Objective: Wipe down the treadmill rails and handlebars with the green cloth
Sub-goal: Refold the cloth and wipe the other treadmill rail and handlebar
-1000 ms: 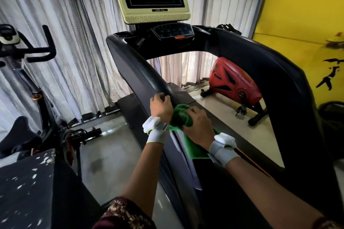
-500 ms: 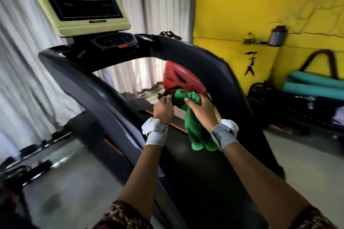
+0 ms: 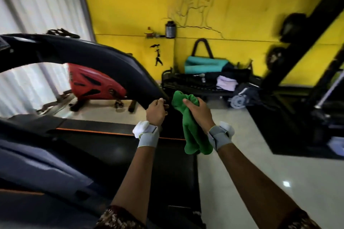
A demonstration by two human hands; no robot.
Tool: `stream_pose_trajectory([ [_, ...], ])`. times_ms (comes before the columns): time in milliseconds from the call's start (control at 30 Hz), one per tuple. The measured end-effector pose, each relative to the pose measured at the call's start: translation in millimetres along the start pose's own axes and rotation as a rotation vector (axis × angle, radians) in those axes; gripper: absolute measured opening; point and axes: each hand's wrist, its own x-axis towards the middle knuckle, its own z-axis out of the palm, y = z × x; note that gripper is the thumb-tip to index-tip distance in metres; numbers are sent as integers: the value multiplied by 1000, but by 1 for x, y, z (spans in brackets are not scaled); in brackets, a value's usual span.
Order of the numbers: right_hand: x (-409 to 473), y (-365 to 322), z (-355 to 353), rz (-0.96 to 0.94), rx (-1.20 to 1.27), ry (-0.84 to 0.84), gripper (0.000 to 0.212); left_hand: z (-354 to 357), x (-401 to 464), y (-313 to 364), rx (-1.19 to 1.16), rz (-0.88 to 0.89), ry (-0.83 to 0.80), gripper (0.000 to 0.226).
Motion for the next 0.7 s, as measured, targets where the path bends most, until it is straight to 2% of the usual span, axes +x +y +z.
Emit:
stream_pose_trajectory([
  [100, -7, 22, -61, 43, -6, 99, 35, 60, -15, 3, -10, -2, -122, 41],
  [333, -9, 60, -168, 103, 50, 265, 39, 173, -49, 16, -12, 16, -215, 39],
  [500, -3, 89, -241, 113, 83, 270, 26, 256, -62, 15, -37, -20, -253, 39],
  [600, 8, 118, -298, 136, 91, 254, 40, 314, -77, 15, -6, -62, -301, 38],
  [700, 17, 139, -345, 171, 99, 243, 35, 359, -86, 12, 32, -79, -354, 40],
])
